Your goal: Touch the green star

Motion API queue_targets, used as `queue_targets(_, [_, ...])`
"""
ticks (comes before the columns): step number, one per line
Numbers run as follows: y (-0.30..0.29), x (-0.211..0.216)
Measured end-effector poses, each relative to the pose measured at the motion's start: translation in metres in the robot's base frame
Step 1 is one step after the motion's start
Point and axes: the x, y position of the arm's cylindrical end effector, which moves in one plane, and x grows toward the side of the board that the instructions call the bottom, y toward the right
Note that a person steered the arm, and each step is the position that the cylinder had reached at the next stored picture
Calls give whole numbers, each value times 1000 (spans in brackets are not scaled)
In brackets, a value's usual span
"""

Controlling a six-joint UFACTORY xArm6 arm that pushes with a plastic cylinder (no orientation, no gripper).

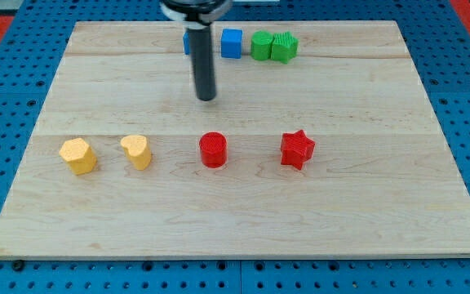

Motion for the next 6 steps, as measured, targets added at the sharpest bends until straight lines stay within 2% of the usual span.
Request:
queue_targets(2, [42, -71])
queue_targets(4, [103, -78])
queue_targets(6, [119, -80])
